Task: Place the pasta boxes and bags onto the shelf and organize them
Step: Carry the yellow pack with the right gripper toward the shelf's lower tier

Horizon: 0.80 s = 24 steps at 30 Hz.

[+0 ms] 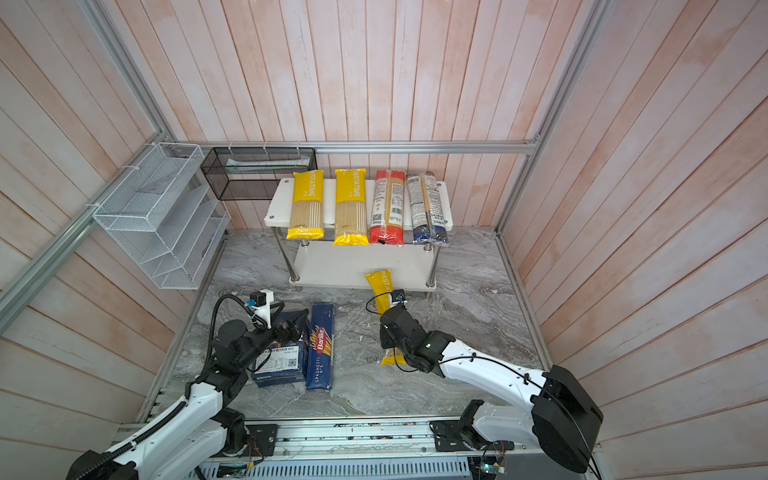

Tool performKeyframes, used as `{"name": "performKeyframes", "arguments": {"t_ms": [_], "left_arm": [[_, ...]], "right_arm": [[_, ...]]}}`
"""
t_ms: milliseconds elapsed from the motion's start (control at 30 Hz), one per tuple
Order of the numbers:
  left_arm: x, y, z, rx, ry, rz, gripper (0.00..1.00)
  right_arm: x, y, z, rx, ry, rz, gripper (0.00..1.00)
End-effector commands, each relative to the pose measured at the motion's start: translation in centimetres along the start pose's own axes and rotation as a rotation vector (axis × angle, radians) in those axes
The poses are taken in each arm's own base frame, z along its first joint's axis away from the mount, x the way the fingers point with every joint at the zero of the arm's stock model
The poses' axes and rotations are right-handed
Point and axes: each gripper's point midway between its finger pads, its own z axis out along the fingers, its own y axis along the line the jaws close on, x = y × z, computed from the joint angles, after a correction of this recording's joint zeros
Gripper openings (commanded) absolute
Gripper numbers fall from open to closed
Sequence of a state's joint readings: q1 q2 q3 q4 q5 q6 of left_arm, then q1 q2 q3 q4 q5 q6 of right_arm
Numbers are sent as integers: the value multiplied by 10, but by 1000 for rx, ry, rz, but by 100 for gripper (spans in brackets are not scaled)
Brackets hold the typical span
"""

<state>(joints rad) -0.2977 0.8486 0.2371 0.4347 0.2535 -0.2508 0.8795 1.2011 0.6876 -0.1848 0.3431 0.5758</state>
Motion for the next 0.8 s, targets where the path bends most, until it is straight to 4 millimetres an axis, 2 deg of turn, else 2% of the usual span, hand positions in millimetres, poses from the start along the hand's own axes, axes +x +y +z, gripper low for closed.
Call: {"name": "performKeyframes", "arguments": {"t_ms": [0,767], "left_arm": [[-8,-3,0,10,-22,16,100],[-7,-1,1,0,-16,22,100]], "right_arm": [[-59,11,-21,-43,-171,81,15],[-80,-16,-18,14,-206,90,15]]}}
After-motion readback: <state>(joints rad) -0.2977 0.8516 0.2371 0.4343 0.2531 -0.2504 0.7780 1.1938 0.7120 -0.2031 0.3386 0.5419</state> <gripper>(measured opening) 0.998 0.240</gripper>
